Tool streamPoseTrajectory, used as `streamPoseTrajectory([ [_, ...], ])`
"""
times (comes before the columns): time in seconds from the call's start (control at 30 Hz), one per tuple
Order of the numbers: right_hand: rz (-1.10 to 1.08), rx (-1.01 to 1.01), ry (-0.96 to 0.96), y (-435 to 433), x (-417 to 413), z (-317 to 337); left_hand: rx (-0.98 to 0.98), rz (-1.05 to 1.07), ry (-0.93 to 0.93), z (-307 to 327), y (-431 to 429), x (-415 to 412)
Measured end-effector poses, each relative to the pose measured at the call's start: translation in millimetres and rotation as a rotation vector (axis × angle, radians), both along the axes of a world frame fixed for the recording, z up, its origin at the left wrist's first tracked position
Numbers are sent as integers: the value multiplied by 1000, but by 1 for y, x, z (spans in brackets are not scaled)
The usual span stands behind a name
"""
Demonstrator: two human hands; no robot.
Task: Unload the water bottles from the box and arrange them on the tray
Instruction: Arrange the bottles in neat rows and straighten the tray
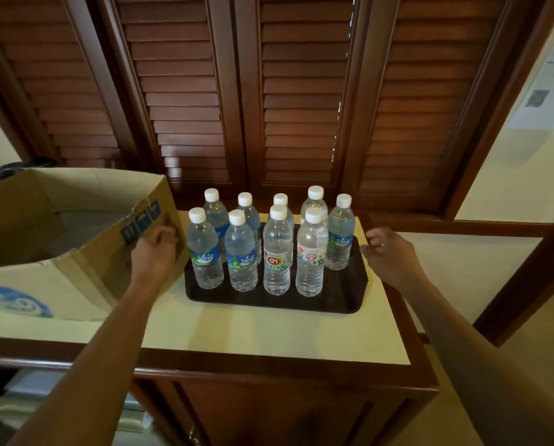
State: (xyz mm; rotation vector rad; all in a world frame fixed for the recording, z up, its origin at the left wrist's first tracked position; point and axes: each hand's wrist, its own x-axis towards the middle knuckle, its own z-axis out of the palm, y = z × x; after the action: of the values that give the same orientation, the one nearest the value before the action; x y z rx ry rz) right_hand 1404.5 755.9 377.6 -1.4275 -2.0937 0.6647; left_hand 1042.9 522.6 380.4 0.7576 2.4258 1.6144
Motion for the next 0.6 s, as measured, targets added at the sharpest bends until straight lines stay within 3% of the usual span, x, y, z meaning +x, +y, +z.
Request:
streamPoseTrajectory([
  [0.17, -8, -133, -97, -28, 8, -45, -236, 10, -71, -46, -11, 1],
  [0.37, -89, -125, -151, -42, 0, -63, -169, 20, -379, -76, 8, -13],
  [0.6, -109, -140, -228, -52, -8, -74, -294, 2, -217, -82, 4, -18],
])
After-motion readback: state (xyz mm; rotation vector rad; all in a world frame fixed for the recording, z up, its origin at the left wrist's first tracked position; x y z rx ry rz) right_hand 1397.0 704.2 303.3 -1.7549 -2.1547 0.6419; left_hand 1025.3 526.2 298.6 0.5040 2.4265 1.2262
